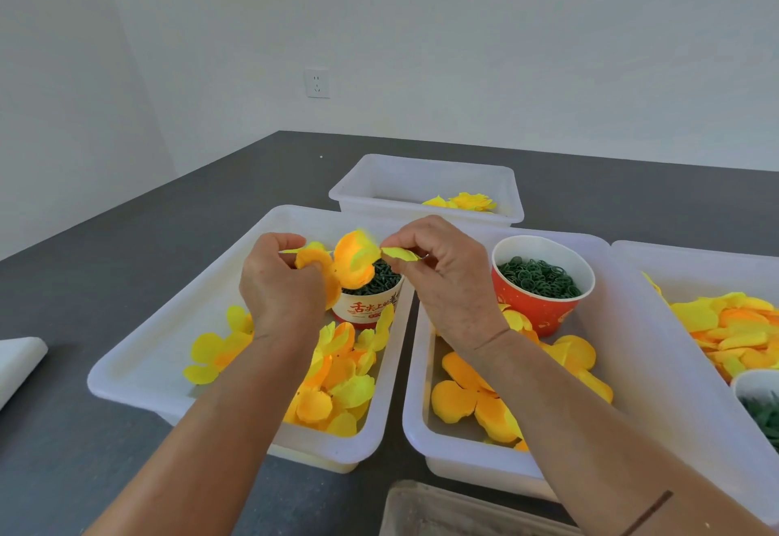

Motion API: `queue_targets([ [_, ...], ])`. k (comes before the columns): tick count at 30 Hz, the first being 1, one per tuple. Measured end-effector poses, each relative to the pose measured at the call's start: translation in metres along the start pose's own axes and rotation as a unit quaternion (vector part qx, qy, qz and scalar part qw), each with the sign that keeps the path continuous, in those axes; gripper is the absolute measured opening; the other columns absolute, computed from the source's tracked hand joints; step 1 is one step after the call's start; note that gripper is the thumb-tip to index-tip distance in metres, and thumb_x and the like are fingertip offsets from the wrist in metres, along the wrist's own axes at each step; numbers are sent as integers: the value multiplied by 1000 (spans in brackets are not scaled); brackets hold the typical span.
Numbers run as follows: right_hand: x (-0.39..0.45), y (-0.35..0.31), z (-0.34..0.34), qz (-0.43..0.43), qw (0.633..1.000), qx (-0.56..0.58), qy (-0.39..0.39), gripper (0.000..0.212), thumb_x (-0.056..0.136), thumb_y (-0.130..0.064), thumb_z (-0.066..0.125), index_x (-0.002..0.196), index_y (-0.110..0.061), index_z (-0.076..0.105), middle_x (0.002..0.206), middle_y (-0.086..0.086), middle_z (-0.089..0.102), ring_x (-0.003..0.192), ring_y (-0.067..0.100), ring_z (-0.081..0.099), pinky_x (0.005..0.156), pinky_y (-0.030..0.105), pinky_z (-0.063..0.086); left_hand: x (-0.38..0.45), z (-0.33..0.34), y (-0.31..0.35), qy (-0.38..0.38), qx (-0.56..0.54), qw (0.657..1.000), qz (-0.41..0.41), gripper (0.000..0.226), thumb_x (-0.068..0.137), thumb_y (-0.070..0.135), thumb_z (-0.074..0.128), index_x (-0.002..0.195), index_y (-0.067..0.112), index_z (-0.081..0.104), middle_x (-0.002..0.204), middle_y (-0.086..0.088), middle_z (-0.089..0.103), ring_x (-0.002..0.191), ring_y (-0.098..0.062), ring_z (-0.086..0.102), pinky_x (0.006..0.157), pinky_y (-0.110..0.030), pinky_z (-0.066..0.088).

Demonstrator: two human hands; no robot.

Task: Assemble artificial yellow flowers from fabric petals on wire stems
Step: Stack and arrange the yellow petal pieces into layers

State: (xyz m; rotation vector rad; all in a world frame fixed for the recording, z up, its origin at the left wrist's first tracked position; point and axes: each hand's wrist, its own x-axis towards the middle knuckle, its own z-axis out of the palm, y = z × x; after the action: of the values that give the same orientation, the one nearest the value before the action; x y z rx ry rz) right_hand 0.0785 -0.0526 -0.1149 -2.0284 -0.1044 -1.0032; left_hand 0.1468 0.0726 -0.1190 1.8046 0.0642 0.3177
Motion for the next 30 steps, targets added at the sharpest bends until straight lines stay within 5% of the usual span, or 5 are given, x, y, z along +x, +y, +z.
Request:
queue_targets([
  [4, 1, 1, -2, 61, 995, 73, 11, 11, 80, 7, 65, 84, -3, 67, 80, 4, 63, 70, 13, 64, 65, 16, 49, 4, 0, 0, 12, -11, 999, -34, 33, 85, -10, 46, 96, 19, 56, 92, -4, 53, 80, -22, 51, 27, -16, 34],
  [9, 2, 1, 1, 128, 986, 109, 1, 5, 86, -1, 62, 87, -4, 65, 73, 2, 64, 59, -1, 62, 58, 13, 46, 7, 2, -3, 27, -5, 999, -25, 33, 84, -7, 44, 92, 23, 52, 85, 3, 51, 90, -24, 55, 62, -28, 44],
  [13, 3, 0, -3, 161, 975, 151, 34, 19, 91, 1, 54, 81, -15, 58, 66, -1, 63, 57, 6, 63, 52, 18, 48, 10, -2, -3, 39, -8, 999, -26, 36, 81, -9, 41, 93, 23, 52, 79, 6, 46, 83, -25, 52, 67, -35, 46],
  [21, 0, 1, -6, 232, 964, 120, 40, 8, 89, -10, 61, 82, -12, 63, 58, -1, 62, 43, 7, 57, 41, 13, 37, 8, -3, -3, 77, -8, 997, 17, 25, 87, -1, 43, 98, 16, 57, 75, 7, 47, 76, -21, 50, 64, -31, 42],
  [30, 0, 1, 12, 246, 963, 76, -82, 25, 85, -5, 61, 77, -28, 65, 65, 4, 67, 66, 14, 64, 67, 28, 52, 16, -10, -1, 163, -76, 984, -19, 24, 88, 2, 43, 101, 10, 61, 89, 0, 53, 83, -18, 51, 77, -37, 50],
])
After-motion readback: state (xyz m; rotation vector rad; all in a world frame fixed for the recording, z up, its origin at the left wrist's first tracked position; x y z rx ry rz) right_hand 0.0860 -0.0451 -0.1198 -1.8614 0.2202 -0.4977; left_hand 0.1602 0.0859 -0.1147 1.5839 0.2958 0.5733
